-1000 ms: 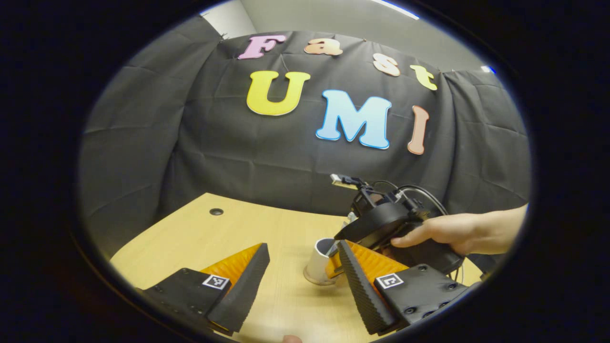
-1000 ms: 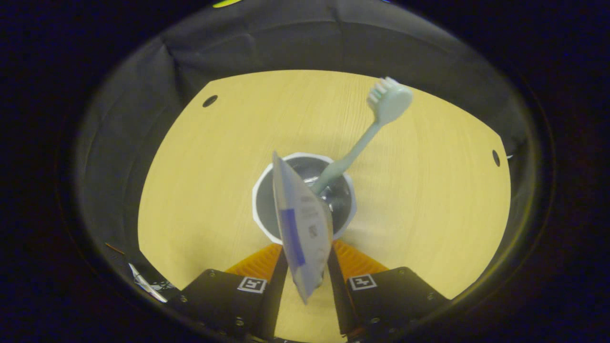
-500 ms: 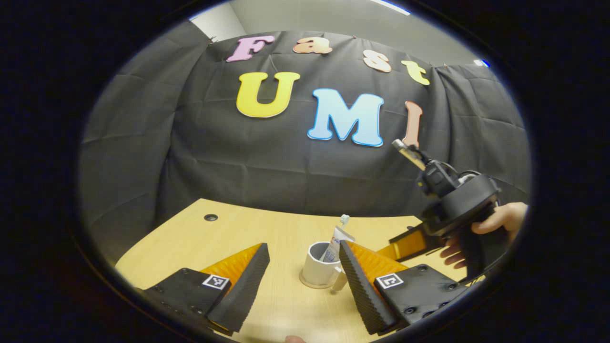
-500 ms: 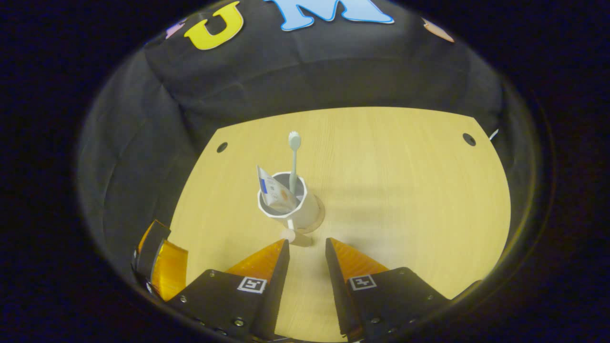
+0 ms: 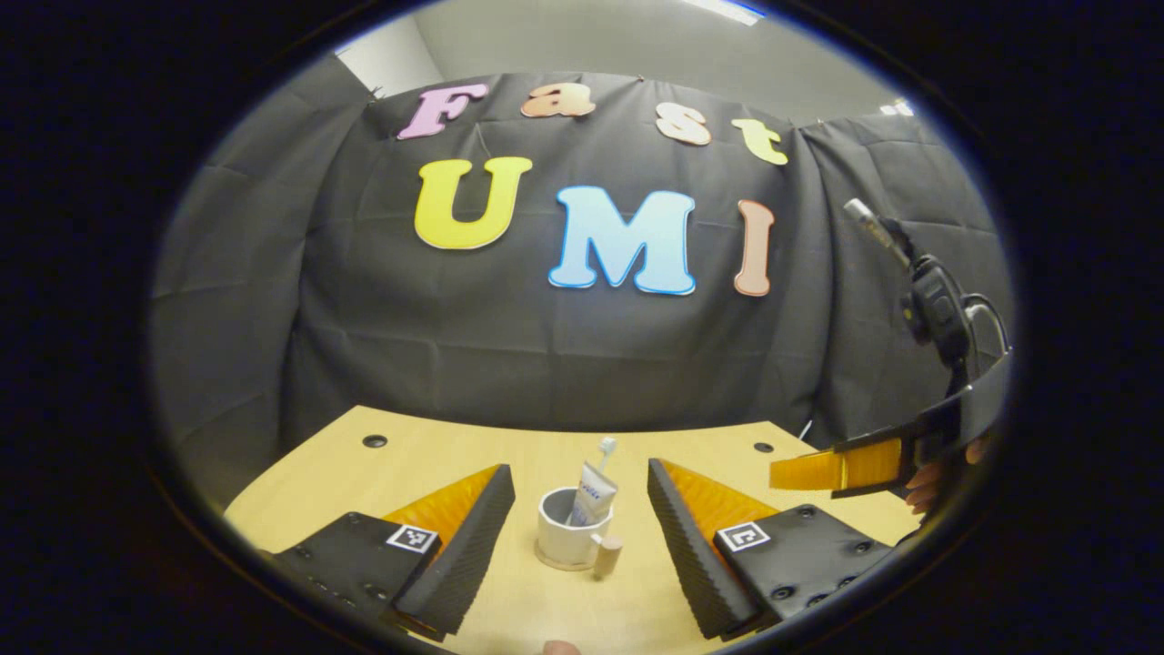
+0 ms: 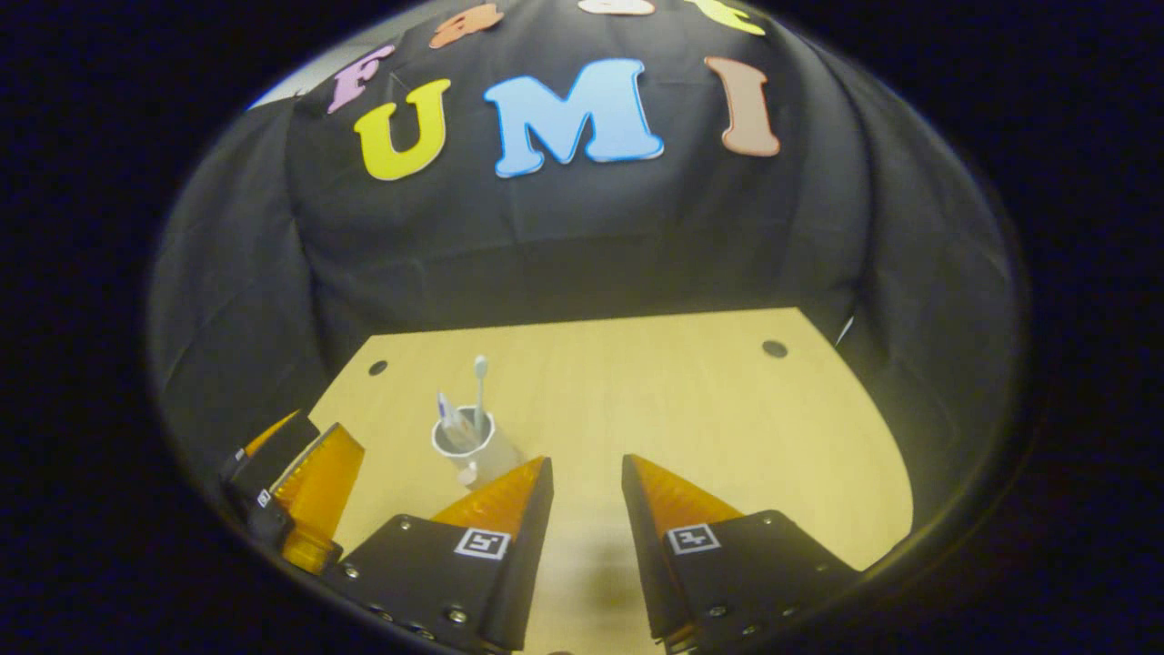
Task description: Put the toothbrush and toothpaste on the desktop into the cup, then pick up the cup and place it on the coaster on the desktop.
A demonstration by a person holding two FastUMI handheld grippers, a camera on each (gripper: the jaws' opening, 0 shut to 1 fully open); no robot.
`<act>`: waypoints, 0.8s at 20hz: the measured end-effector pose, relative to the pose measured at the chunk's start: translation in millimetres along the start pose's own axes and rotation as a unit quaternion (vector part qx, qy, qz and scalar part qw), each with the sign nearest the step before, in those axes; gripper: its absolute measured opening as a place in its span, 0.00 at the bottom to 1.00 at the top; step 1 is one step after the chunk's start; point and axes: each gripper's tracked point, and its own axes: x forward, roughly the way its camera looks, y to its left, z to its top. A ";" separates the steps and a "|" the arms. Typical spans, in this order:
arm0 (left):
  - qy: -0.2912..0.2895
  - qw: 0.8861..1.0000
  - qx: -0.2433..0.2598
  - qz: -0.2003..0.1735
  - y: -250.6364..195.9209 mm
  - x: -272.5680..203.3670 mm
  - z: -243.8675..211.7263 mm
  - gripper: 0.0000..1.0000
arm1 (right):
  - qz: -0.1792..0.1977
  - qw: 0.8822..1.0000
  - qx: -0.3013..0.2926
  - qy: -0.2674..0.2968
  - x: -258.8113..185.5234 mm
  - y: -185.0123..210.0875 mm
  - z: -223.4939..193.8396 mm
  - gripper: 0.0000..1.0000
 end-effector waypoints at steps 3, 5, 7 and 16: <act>-0.018 1.000 0.000 0.003 -11.6 -1.8 20.4 0.92 | -0.030 0.995 -0.033 -0.092 -22.8 -11.1 25.3 0.65; -0.032 0.999 0.007 0.010 -17.0 -4.3 34.1 0.95 | -0.039 0.989 -0.043 -0.140 -36.2 -13.3 34.9 0.66; -0.042 0.999 0.009 0.018 -20.2 -9.8 41.5 0.92 | -0.040 0.981 -0.054 -0.184 -49.8 -15.1 46.5 0.65; -0.100 0.993 -0.012 0.057 -25.9 -48.8 69.1 0.95 | -0.044 0.946 -0.106 -0.302 -89.2 -19.0 74.8 0.66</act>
